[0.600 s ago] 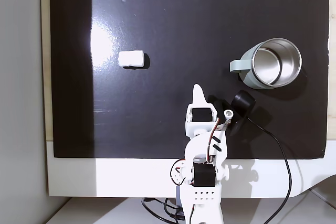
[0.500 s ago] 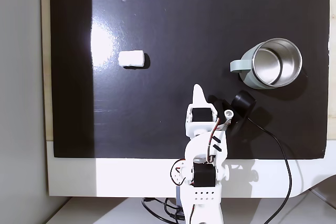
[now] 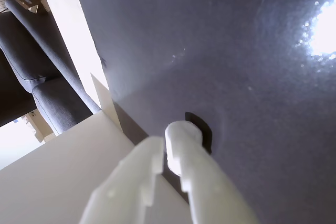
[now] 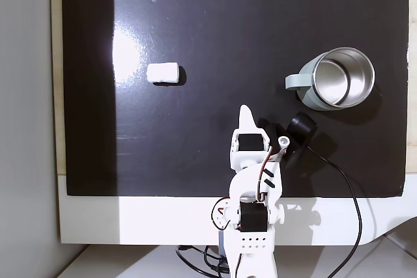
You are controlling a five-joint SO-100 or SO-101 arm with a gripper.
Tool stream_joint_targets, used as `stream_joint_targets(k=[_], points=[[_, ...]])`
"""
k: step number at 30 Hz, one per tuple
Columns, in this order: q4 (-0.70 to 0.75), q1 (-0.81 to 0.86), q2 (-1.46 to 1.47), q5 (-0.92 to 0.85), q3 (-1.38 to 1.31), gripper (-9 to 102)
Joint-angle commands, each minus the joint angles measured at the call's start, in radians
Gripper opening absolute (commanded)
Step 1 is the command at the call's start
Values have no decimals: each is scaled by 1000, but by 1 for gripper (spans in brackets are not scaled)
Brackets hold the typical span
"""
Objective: Grasp a gauze and put it in the cup.
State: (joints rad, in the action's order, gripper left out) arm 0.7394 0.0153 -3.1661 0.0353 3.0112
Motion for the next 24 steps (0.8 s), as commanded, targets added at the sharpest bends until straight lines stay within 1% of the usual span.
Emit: stream_joint_targets(k=[1, 5, 10, 17, 24], points=[[40, 3, -12, 25, -35, 0], [143, -32, -12, 78, -156, 0], [235, -156, 29, 161, -362, 0], [281, -227, 425, 325, -719, 0], [310, -281, 779, 491, -1011, 0]])
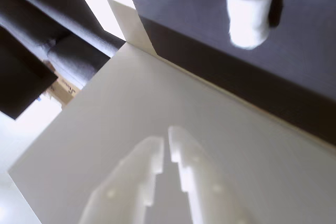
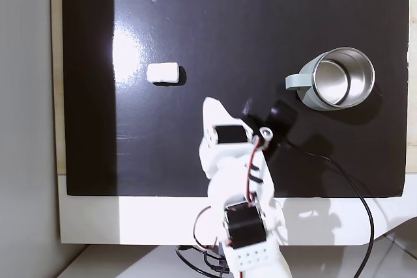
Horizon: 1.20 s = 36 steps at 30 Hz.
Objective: Grasp a gauze and put it in the cup.
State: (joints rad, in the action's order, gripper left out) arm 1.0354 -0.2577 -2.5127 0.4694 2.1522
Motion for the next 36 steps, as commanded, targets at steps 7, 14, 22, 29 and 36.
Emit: stream_joint_targets(k=[7, 14, 22, 29, 36], points=[[83, -54, 463, 265, -413, 4], [133, -163, 761, 377, -607, 22], [278, -215, 1131, 382, -936, 33], [359, -227, 1368, 382, -1118, 34], [413, -258, 1543, 357, -1249, 34]])
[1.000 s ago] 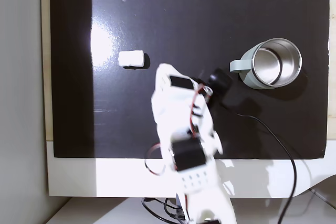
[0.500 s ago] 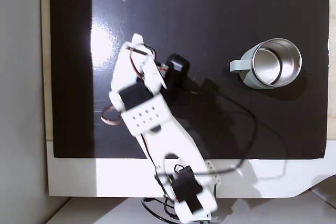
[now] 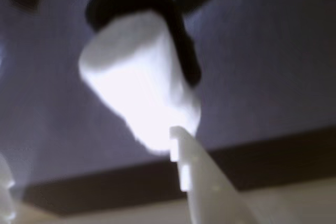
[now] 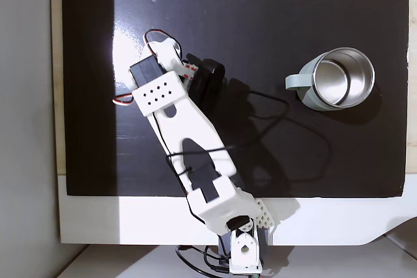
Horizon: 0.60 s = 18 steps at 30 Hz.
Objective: Grasp a gauze and put it in the cup.
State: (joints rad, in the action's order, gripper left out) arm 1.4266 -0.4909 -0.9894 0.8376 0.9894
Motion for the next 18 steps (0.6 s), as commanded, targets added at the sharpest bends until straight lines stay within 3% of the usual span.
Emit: stream_joint_targets(k=[1, 10, 18], points=[[25, -34, 40, -15, -98, 34], [104, -92, 230, -46, -285, 32], [158, -89, 285, -54, -380, 20]])
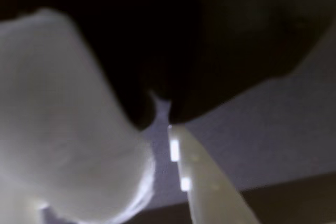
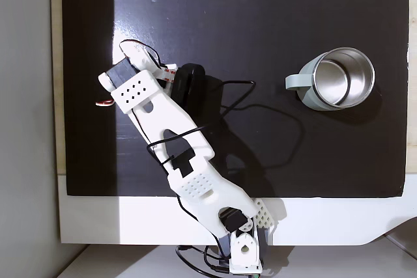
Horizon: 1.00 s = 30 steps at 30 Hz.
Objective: Grasp a gauze and put it in the cup.
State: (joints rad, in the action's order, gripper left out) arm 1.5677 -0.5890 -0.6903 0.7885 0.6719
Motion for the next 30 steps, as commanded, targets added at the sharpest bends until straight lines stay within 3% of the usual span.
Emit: stream_joint_targets(k=[1, 6, 18, 30], points=[[18, 15, -15, -6, -66, 17], [20, 48, -38, -25, -72, 0], [130, 92, -232, -48, -130, 0], [169, 261, -716, -187, 23, 0]])
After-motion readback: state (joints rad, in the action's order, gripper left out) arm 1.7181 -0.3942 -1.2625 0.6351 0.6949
